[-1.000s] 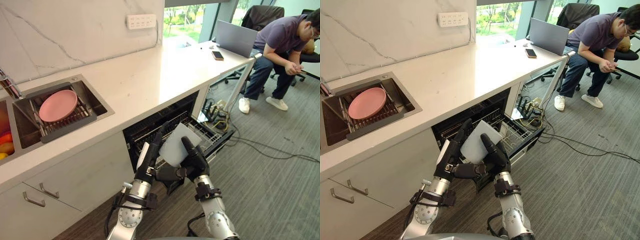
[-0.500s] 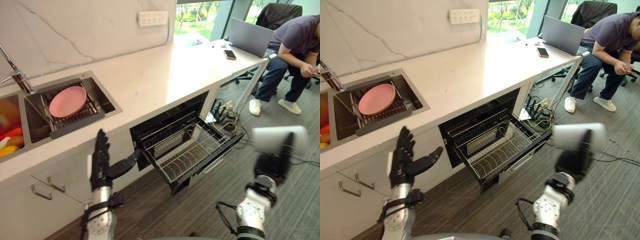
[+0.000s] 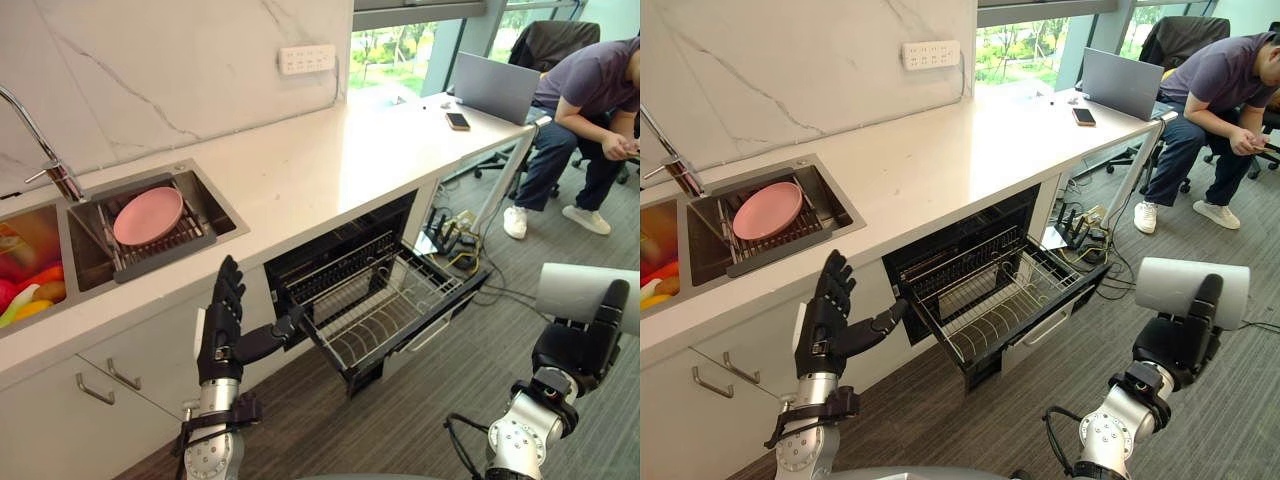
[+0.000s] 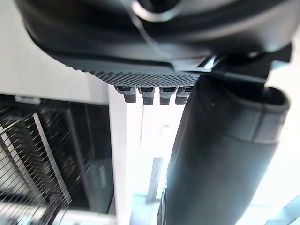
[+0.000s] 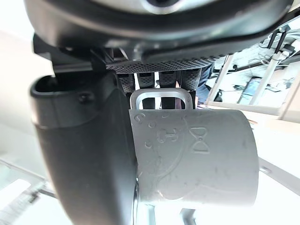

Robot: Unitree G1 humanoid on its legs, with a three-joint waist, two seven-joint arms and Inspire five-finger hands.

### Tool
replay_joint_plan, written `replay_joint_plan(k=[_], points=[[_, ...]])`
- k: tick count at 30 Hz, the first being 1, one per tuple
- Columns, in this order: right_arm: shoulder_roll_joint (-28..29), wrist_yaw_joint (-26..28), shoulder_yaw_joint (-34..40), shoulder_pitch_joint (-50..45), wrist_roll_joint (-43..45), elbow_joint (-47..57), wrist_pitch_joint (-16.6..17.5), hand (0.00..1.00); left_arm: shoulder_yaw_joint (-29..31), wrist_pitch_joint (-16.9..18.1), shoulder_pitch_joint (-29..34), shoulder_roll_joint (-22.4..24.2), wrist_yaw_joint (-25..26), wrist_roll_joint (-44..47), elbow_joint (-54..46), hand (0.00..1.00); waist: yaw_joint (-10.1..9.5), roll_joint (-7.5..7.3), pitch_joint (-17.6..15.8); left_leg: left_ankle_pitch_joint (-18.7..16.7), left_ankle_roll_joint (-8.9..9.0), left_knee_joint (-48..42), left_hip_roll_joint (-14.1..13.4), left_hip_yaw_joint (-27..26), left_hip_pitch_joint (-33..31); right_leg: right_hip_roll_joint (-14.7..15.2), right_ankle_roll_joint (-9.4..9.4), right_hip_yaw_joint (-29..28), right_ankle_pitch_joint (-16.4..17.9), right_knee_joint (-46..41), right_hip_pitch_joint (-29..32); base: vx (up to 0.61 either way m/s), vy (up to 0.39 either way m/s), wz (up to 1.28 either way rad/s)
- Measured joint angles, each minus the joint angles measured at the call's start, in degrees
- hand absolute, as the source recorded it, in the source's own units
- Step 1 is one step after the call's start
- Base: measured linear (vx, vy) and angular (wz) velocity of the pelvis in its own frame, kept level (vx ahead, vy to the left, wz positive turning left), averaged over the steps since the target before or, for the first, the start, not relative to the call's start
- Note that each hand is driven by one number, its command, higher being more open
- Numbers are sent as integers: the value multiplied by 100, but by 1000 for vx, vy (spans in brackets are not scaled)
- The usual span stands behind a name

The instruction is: Walk over to the sink, pick up the cup, carry it to the dishwasher, place the cup inside the dishwasher, then close the dishwasher door

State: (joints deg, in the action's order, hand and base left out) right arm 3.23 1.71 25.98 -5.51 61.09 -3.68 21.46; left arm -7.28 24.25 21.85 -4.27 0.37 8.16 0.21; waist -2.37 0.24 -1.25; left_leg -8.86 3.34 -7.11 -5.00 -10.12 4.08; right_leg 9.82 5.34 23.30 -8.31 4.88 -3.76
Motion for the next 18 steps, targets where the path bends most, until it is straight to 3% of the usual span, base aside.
replay_joint_plan(k=[4, 9, 13, 18], points=[[-664, -146, -193, 75, -1468, -35, -691, 0, -211, -553, -30, -174, -81, 12, 782, 100, 5, -2, 74, 25, -16, -1, 10, 30, -103, -7, 0, -9, 1, 3, 119, 0, 0, 0], [-1963, -128, -690, 881, -3435, -1230, -1593, 0, -195, -1346, -67, -431, -75, -2, 2405, 100, 12, -39, 71, 216, -46, 187, 100, 208, -105, -4, 3, 149, -1, 4, 148, 9, -10, 14], [-2556, 177, -1306, 1369, -4752, -1923, -2146, 0, -117, -1456, 106, -489, -50, -35, 2776, 100, -119, -91, 35, 333, -65, 289, 161, 379, -153, 41, 9, 286, -7, 15, 146, -25, 5, 23], [-2690, 659, -1943, 1807, -5768, -2539, -2324, 0, -94, -1446, 292, -461, -95, -36, 2935, 100, -242, -191, -87, 435, -111, 311, 255, 557, -235, 134, 38, 457, -34, 35, 132, -65, 10, 20]])
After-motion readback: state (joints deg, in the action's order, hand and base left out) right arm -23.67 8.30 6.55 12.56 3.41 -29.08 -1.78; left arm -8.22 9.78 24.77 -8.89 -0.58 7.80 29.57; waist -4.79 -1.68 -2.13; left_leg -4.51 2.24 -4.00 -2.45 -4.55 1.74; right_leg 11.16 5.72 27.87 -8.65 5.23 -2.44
